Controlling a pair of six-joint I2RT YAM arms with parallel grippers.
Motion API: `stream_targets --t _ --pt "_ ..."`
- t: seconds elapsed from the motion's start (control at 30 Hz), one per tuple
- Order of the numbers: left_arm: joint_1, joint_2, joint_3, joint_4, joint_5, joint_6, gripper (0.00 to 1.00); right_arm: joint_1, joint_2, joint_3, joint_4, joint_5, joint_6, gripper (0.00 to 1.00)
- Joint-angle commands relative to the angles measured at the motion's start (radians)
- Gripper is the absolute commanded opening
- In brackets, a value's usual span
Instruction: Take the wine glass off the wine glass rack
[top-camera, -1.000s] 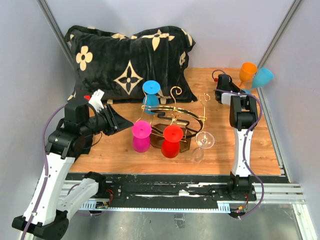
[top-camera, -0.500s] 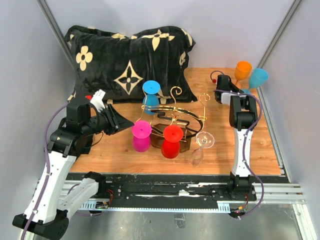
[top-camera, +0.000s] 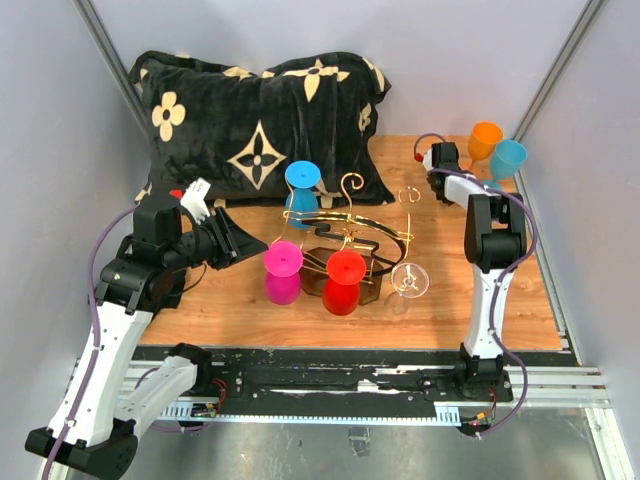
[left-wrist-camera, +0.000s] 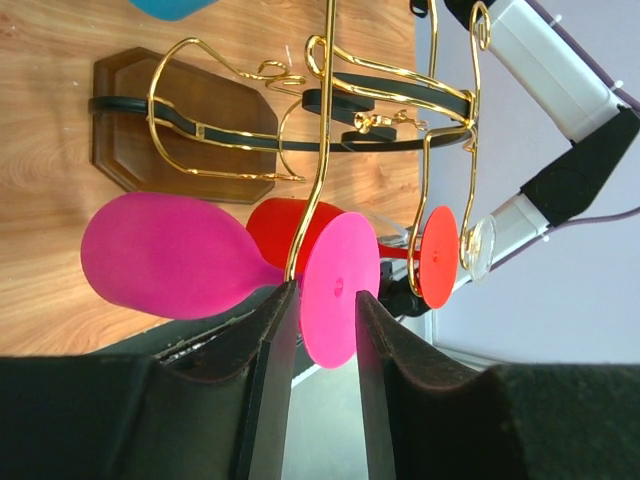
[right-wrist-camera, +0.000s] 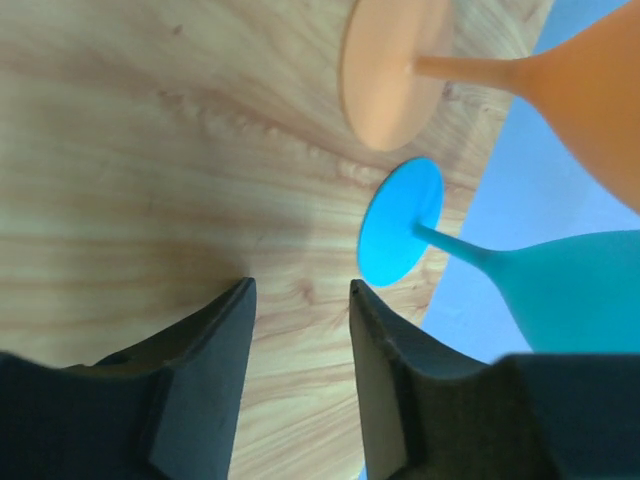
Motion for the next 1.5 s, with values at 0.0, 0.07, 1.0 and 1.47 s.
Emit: stream_targets --t 0.0,0.07,1.0,1.47 --pt "-0.008 -0.005 -0.004 0.029 0.027 0.012 0.35 0.014 -0.046 -0.059 -0.215 -0.148 0.161 0.47" --pt "-0.008 -0.008 -0.009 0.034 0.034 0.004 0.36 0.014 -0.070 -0.079 -0.219 -0.154 0.179 0.47" --pt "-0.024 0.008 -0.032 0.061 0.074 -0.018 0.20 0.024 -0.204 -0.149 -0.331 -0.095 0.342 0.47" --pt "-0.033 0.004 -0.003 0.056 0.074 -0.029 0.06 0.024 -0.204 -0.178 -0.331 -0.104 0.373 0.46"
